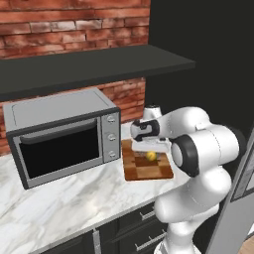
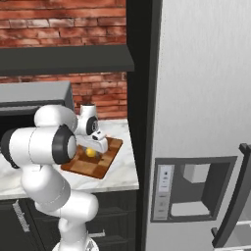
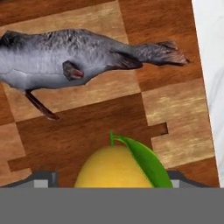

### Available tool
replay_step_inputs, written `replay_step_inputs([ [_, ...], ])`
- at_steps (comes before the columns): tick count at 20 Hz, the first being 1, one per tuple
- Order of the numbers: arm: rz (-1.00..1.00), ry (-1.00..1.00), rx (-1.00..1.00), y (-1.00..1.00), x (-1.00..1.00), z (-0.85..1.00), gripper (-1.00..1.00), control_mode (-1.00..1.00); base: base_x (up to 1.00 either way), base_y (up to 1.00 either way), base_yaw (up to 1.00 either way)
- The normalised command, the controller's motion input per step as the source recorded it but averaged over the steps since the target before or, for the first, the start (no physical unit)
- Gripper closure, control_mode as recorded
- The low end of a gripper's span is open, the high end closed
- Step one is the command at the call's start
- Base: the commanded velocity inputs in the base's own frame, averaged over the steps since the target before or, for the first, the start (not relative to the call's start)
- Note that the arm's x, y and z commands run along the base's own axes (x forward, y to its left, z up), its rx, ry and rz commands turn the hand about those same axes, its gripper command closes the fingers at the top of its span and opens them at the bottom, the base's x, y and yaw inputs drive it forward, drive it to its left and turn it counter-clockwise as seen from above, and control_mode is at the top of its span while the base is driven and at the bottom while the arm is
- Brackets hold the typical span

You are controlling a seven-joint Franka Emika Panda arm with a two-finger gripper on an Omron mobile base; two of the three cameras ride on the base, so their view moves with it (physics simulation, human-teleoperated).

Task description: Retrieve a lemon from the fridge and place it on the cutting board with the fish.

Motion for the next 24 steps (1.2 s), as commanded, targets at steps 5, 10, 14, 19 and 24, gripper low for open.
replay_step_inputs([
  [5, 0.00, -0.05, 0.00, 0.00, -0.01, 0.11, -1.00, -1.00, 0.00, 0.00, 0.00],
  [10, -0.01, -0.10, -0.11, -0.01, 0.10, -0.16, -1.00, -1.00, 0.00, 0.00, 0.00],
  [14, 0.06, 0.00, -0.19, 0.03, 0.14, 0.00, -1.00, -1.00, 0.00, 0.00, 0.00],
  [19, 0.00, 0.01, -0.04, 0.02, 0.00, 0.13, -1.00, -1.00, 0.00, 0.00, 0.00],
  [24, 0.00, 0.00, 0.00, 0.00, -0.20, 0.27, -1.00, -1.00, 0.00, 0.00, 0.00],
])
